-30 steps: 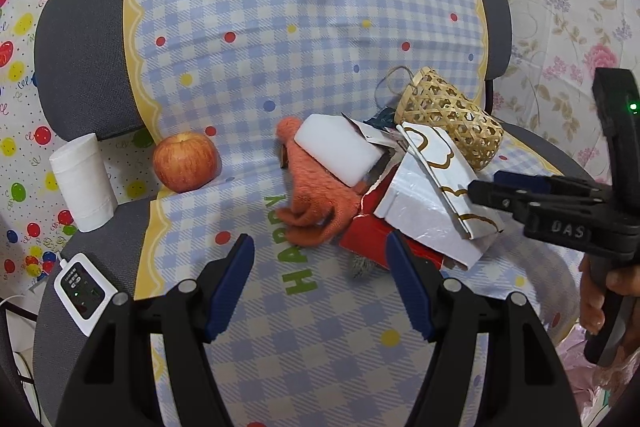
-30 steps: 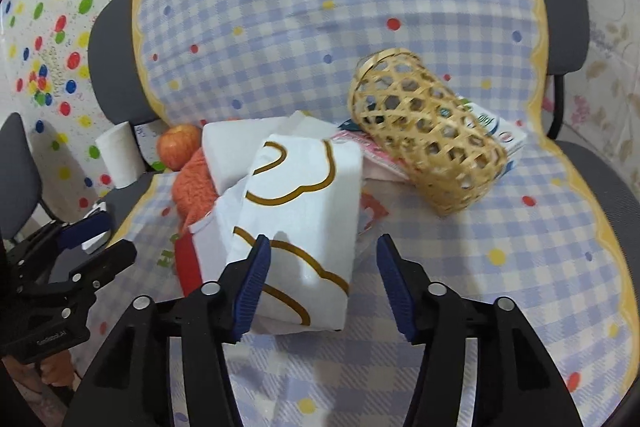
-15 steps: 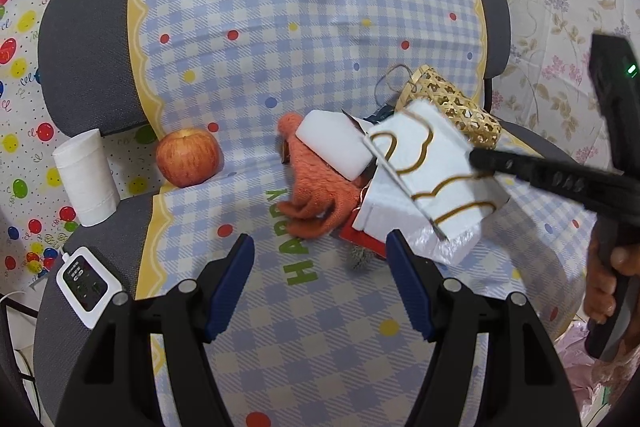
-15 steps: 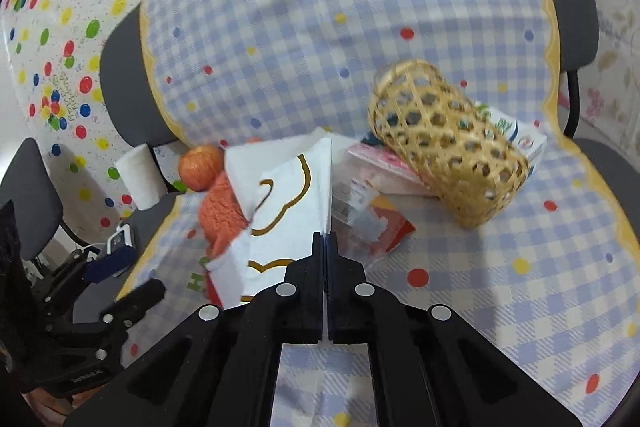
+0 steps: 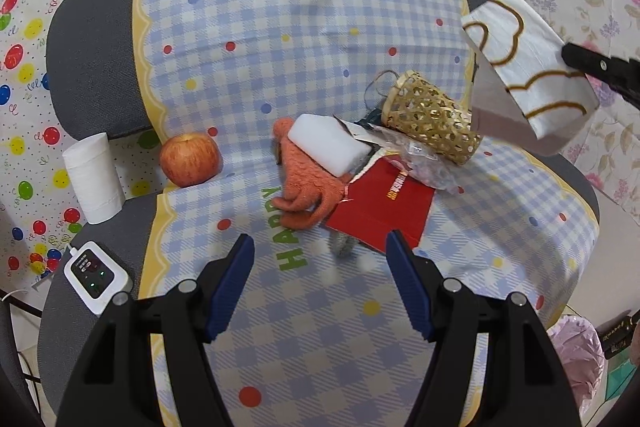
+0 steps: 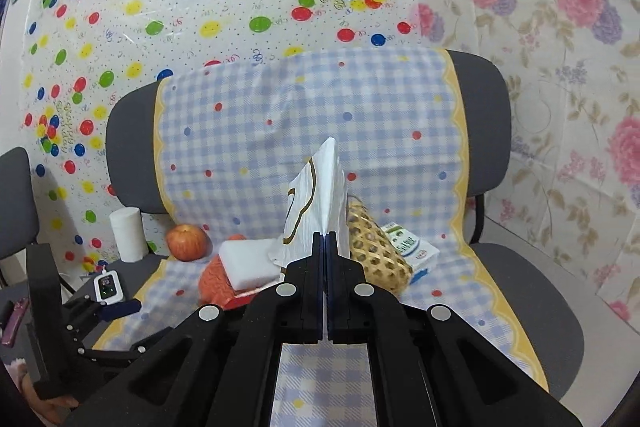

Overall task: Collect trash
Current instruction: 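Lift the white paper bag with the right tool while the left tool grasps the clear plastic bag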

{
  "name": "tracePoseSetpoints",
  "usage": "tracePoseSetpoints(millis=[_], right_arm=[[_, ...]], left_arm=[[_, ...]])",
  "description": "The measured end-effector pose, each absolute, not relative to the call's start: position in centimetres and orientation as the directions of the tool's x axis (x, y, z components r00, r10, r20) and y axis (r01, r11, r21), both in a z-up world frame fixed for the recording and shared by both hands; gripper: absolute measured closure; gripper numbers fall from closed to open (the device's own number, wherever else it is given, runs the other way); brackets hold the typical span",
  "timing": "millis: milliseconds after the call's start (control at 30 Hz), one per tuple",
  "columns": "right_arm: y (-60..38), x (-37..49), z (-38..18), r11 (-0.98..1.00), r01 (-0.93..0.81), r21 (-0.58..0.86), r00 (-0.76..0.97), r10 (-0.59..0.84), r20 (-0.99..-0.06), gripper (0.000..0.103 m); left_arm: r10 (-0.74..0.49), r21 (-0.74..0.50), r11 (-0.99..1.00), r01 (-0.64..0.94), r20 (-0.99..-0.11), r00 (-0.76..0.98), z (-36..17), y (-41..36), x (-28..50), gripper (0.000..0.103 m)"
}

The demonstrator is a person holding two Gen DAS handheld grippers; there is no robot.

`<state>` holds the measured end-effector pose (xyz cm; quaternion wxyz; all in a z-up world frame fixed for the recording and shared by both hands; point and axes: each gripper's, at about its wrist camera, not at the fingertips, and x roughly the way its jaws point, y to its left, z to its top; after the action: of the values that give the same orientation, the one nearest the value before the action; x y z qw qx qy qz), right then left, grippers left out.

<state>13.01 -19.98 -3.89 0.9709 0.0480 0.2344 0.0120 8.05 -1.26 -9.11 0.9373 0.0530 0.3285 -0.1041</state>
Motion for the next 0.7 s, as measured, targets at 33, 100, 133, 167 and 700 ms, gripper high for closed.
tracePoseSetpoints(millis=[33, 100, 133, 167, 700], right_arm=[[-20.4, 12.8, -4.1, 0.994, 0.001, 0.110, 0.887, 0.050, -0.459, 0.102], [-21.3, 12.3, -4.6, 0.990, 0.003, 0.140, 0.882, 0.063, -0.467, 0.102], [-21.8, 12.2, -4.9, 0.988, 0.006, 0.154, 0.879, 0.068, -0.471, 0.102], [-22.2, 12.2, -5.1, 0.986, 0.008, 0.165, 0.878, 0.072, -0.474, 0.102], [-24.4, 12.3, -8.9, 0.992, 0.124, 0.038, 0.834, -0.083, -0.546, 0.102]], left_arm=[[-0.165, 0.032, 0.971, 0.236, -0.626, 0.762, -9.1, -1.5, 8.0, 0.037], [-0.171, 0.042, 0.967, 0.250, -0.623, 0.763, -9.2, -2.2, 8.0, 0.037], [-0.173, 0.047, 0.965, 0.257, -0.620, 0.765, -9.2, -2.6, 8.0, 0.037], [-0.178, 0.049, 0.963, 0.263, -0.618, 0.766, -9.2, -2.9, 8.0, 0.037], [-0.226, 0.044, 0.943, 0.330, -0.643, 0.732, -10.3, -7.3, 9.5, 0.037]])
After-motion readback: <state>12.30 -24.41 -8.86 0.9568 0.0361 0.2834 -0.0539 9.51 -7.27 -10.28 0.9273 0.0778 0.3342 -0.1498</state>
